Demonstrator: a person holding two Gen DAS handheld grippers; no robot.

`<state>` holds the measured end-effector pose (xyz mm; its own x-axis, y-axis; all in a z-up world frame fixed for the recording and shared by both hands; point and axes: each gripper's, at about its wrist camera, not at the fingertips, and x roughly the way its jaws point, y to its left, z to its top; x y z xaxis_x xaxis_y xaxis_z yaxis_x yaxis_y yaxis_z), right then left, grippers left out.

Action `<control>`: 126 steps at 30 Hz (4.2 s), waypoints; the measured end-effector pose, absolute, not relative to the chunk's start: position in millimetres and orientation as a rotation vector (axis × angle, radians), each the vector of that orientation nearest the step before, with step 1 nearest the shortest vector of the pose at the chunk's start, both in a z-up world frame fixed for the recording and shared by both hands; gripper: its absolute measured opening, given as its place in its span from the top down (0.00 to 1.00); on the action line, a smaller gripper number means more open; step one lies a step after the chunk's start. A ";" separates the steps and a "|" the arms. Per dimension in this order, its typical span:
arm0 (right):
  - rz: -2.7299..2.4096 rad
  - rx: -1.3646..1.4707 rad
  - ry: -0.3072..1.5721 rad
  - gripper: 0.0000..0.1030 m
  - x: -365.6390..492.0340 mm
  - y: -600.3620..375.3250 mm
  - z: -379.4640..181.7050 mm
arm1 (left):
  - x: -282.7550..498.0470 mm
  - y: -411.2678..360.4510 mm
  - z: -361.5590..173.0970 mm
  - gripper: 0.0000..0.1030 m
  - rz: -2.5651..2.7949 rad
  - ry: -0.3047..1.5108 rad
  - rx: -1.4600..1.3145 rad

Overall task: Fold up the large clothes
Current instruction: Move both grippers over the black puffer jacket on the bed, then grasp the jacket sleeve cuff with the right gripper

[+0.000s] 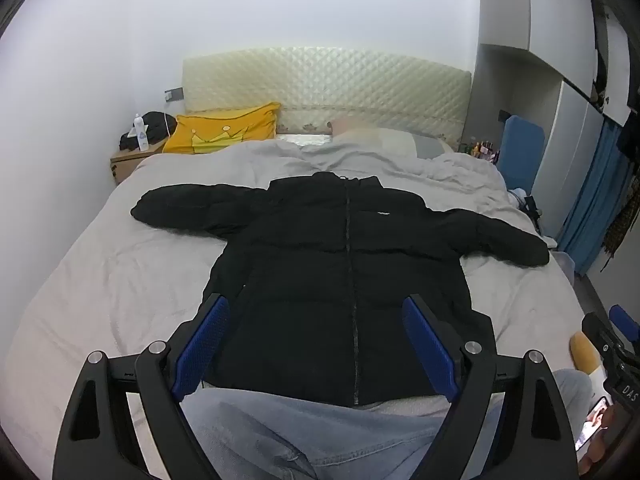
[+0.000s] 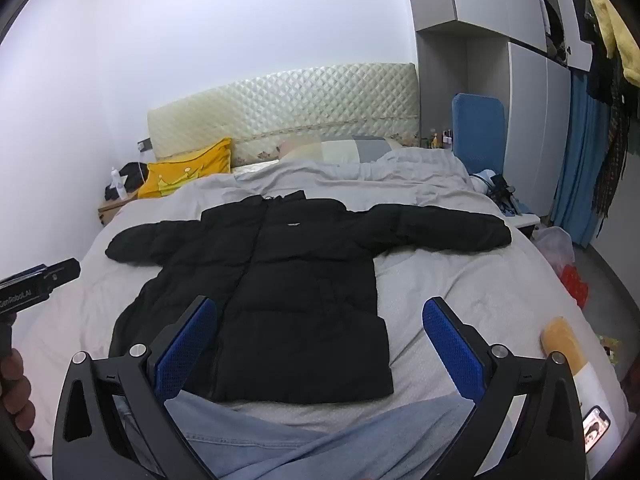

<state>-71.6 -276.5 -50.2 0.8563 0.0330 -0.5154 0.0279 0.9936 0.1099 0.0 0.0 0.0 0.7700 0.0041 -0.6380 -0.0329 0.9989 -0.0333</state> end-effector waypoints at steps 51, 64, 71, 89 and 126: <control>0.050 0.067 0.537 0.00 -58.3 -263.3 -99.0 | -0.7 -1.8 -59.7 0.14 0.014 0.730 -0.062; 0.033 0.078 0.553 0.00 -55.0 -270.6 -103.0 | 0.8 -1.9 -66.0 0.14 0.003 0.744 -0.068; 0.029 0.084 0.564 0.00 -50.8 -272.4 -106.2 | 6.5 -1.2 -69.4 0.14 -0.009 0.758 -0.071; 0.007 0.103 0.557 0.00 -42.3 -282.3 -104.2 | 23.3 -16.6 -65.0 0.14 -0.066 0.750 -0.070; -0.288 0.246 0.469 0.00 179.6 -517.0 -136.9 | 219.9 6.8 -177.5 0.14 -0.140 0.735 -0.072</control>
